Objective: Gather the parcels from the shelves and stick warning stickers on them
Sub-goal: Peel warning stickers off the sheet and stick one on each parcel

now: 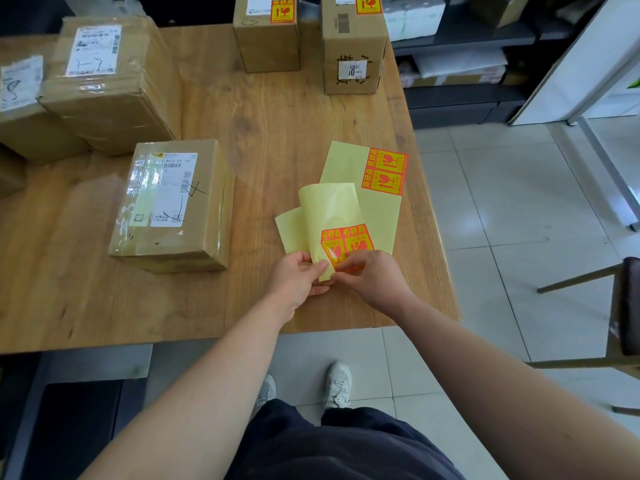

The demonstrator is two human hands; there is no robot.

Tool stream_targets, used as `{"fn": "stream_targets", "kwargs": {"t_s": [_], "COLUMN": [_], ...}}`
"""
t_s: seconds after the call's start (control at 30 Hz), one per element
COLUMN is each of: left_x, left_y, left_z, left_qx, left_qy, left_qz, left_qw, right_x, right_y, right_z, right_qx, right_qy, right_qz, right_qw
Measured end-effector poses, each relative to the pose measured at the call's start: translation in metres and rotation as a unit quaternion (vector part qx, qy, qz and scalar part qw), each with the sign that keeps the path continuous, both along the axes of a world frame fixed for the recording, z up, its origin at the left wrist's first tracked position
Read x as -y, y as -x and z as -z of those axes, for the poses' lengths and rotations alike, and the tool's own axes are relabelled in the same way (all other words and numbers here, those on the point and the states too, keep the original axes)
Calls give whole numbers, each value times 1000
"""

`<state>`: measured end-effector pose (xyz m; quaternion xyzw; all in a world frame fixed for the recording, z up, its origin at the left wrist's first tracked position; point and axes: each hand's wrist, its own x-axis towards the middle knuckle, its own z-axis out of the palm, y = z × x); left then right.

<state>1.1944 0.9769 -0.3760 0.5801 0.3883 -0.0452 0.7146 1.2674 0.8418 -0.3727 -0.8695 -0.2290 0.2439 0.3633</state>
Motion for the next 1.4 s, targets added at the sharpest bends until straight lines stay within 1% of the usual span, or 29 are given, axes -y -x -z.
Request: {"fn": "stream_targets", "kwargs": {"t_s": [0.27, 0.33, 0.43, 0.57, 0.67, 0.77, 0.8, 0.87, 0.93, 1.07, 1.13, 1.2, 1.3, 1.4], "left_x": [-1, -4, -10, -12, -10, -10, -10, -10, -12, -17, -17, -14, -15, -21], "left_y": [1, 2, 3, 2, 0, -2, -2, -3, -3, -2, 0, 1, 4, 7], "left_z": [-3, -1, 3, -1, -3, -2, -2, 0, 3, 14, 18, 19, 18, 15], "left_qx": [-4, -12, -31, -54, -64, -73, -67, -45, -8, 42, 45, 21, -7, -24], "left_qy": [-45, -84, -196, -349, -409, -470, -497, -563, -608, -632, -610, -586, -599, -599], "left_qz": [32, 42, 52, 66, 83, 118, 126, 136, 164, 259, 298, 328, 353, 360], "left_qw": [998, 995, 979, 933, 907, 872, 856, 814, 777, 729, 733, 740, 718, 715], "right_x": [-2, -3, -3, 1, 3, 3, 4, 5, 6, 7, 8, 8, 8, 9], "right_y": [-5, -6, -12, -23, -27, -28, -29, -30, -30, -31, -32, -32, -34, -40], "right_z": [-1, -1, -2, -6, -9, -11, -12, -13, -13, -14, -14, -15, -17, -19], "right_qx": [-18, -15, -15, -23, -30, -46, -50, -53, -48, -49, -52, -52, -54, -63], "right_qy": [17, 19, 31, 23, 11, 11, 13, 21, 27, 22, 19, 19, 18, 15], "right_qz": [17, 18, 33, 53, 62, 62, 57, 45, 36, 35, 31, 30, 41, 66], "right_qw": [1000, 1000, 999, 998, 998, 997, 997, 997, 998, 998, 998, 998, 998, 996]}}
